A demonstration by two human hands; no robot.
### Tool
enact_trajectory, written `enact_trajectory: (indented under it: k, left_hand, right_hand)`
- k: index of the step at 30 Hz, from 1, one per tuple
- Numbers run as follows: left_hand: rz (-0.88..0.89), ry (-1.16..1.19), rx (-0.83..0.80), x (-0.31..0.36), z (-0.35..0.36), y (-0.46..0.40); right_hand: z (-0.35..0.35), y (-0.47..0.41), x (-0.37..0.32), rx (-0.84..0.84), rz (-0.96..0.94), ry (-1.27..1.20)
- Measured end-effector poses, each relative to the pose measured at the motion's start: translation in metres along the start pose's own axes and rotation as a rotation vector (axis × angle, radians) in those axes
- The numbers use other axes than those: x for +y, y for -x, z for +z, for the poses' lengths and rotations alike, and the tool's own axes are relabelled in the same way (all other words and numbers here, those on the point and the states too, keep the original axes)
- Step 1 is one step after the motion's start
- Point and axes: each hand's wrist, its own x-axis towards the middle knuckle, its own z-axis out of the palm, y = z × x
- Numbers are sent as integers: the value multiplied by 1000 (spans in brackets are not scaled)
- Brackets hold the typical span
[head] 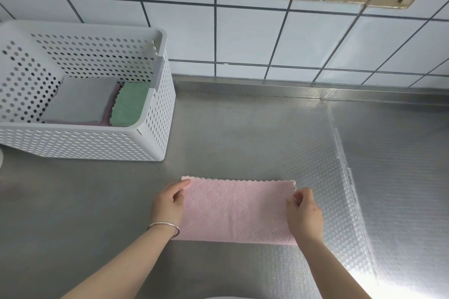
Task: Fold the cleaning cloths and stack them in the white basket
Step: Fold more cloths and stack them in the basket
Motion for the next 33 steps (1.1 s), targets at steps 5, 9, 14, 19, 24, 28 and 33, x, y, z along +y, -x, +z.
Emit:
enact_trajectory:
  k: [5,9,14,19,24,28,33]
  left_hand:
    - [70,-2,-5,0,-2,-1]
    - [133,-109,-55,2,-4,-2]
    - [107,-262,-109,5,-6,-5]
    - [119,-267,-117,3,-6,-5]
    - [134,-294,-122,2,-4,-6]
    - [159,-397,-106,2,-1,-3]
    - [552,-798,-78,14,24,21]
  right_hand:
    - [1,0,0,22,-11,3]
    - [4,-1,-1,9,-9,73]
    - [4,-4,-5,-39,-12,164]
    - [2,-3,-7,-74,0,173]
    - [2,-6,-9,-112,31,194]
    - [3,-4,-11,-82,-2,427]
    - [31,15,-14,98,-475,588]
